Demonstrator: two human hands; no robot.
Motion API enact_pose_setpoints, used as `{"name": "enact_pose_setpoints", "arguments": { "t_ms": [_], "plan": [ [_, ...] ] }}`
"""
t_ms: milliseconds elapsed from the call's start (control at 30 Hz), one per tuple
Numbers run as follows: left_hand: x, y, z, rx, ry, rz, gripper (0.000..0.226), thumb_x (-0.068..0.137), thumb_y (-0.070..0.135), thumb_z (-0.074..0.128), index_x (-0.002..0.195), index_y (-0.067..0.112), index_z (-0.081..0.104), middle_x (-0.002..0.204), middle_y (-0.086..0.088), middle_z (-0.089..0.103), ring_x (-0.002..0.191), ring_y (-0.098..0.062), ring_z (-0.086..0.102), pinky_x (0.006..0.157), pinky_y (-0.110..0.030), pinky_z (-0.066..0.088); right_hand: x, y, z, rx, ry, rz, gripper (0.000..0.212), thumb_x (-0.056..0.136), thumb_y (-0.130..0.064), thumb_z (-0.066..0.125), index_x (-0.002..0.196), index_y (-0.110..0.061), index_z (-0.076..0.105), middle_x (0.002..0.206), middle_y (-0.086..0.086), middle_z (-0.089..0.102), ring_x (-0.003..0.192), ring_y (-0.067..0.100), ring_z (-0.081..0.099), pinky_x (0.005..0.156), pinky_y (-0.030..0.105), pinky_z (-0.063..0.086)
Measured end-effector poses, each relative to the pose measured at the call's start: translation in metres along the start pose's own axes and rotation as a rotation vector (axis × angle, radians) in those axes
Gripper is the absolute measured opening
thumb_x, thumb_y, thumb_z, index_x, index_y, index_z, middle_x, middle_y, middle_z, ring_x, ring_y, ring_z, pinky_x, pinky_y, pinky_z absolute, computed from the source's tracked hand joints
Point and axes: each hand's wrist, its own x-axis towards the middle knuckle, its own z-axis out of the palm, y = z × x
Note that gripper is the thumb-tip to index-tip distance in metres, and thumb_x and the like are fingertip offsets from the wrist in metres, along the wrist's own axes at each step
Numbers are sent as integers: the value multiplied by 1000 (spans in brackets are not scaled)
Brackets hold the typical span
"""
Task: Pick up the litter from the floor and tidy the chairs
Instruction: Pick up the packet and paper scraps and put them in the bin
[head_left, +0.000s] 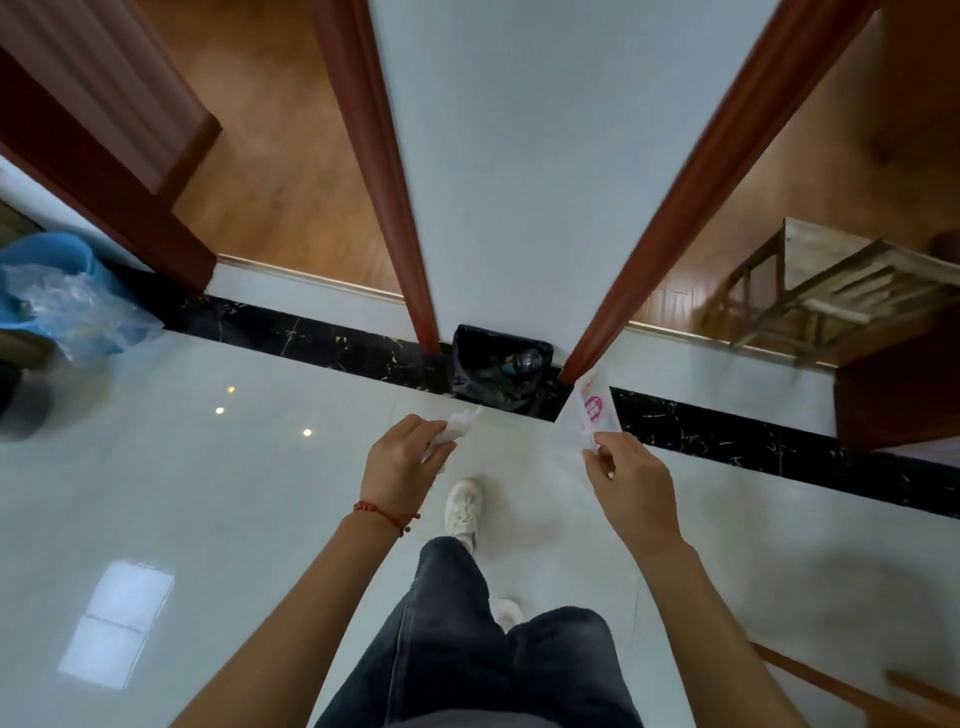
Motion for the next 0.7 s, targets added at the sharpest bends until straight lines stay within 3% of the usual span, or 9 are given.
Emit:
{"name": "enact_pose_setpoints", "arguments": {
  "t_ms": [133, 333, 533, 700],
  "plan": [
    [56, -24, 10, 9, -49, 16, 19, 70, 11, 67, 81, -3, 70, 65, -13, 62, 51, -25, 59, 52, -28, 53, 46, 1, 21, 6, -25, 45, 11, 77, -3, 71, 82, 1, 61, 73, 13, 65, 59, 13, 50, 52, 15, 38],
    [118, -50, 48, 18, -101, 29, 19, 70, 11, 67, 81, -4, 70, 65, -14, 63, 51, -26, 59, 55, -27, 52, 93, 23, 50, 20, -68, 93, 10, 79, -7, 69, 85, -2, 63, 73, 10, 65, 58, 12, 51, 54, 15, 38],
    [154, -78, 116, 2, -71, 14, 18, 66, 7, 71, 78, -5, 69, 64, -15, 63, 50, -27, 58, 56, -24, 47, 131, 70, 105, 16, -98, 52, 14, 75, -7, 73, 86, -3, 65, 70, 7, 64, 58, 11, 53, 56, 13, 40],
    [169, -122, 188, -13, -66, -11, 19, 68, 11, 68, 79, -5, 69, 66, -14, 63, 52, -25, 58, 55, -25, 51, 146, 122, 166, 20, -102, 10, 15, 74, -10, 72, 85, -2, 65, 71, 8, 65, 61, 18, 62, 60, 18, 47]
  ]
}}
